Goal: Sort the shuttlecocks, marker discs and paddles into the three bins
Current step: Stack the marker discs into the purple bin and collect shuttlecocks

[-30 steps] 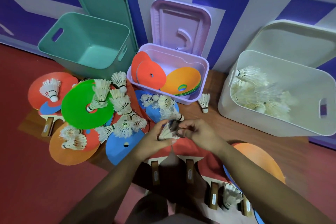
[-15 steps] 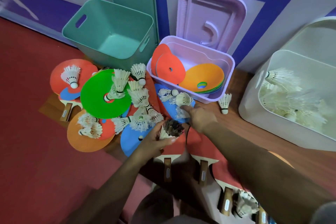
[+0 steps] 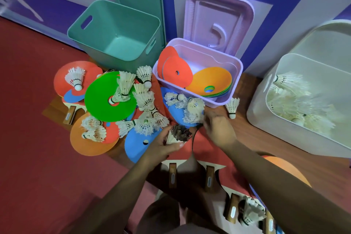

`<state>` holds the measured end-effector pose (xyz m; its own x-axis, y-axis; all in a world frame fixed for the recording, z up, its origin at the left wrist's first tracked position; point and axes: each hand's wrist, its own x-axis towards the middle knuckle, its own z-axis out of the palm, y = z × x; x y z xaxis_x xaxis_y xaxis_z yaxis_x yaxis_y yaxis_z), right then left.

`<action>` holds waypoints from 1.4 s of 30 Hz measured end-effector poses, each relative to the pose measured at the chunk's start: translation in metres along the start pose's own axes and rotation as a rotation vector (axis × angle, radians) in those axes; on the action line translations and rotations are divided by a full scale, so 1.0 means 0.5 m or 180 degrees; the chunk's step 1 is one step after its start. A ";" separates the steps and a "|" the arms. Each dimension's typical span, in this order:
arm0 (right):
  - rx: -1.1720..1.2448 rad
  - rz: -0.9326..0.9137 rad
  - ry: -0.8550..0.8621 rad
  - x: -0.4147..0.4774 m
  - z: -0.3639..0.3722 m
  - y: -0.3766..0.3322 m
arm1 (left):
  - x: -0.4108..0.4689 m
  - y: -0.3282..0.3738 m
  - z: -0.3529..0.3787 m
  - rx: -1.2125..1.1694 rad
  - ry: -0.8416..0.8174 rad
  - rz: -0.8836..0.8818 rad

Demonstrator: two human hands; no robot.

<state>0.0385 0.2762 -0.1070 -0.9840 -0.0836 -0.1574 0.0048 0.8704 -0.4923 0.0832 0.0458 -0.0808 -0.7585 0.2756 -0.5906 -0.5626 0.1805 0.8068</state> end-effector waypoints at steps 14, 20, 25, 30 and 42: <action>-0.1520 -0.0462 -0.1010 0.067 0.013 -0.068 | -0.030 -0.024 -0.013 0.0034 0.0355 0.0026; -0.1489 -0.0645 -0.0616 0.059 0.020 -0.045 | -0.025 -0.025 -0.020 -0.0097 0.0295 -0.0036; -0.0340 -0.0611 -0.0208 0.037 0.014 -0.019 | -0.025 -0.017 -0.014 -0.0005 0.0314 -0.0051; 0.1677 -0.0116 -0.0023 -0.021 -0.039 -0.031 | -0.026 -0.001 0.001 0.0150 0.0286 -0.0067; 0.4124 0.0741 0.0320 -0.106 -0.151 -0.054 | -0.027 0.057 0.086 0.0200 0.0028 0.0277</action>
<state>0.0768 0.2939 -0.0207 -0.9456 0.0891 -0.3130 0.2851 -0.2370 -0.9287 0.0916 0.0881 -0.0489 -0.8066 0.2845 -0.5181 -0.4729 0.2153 0.8544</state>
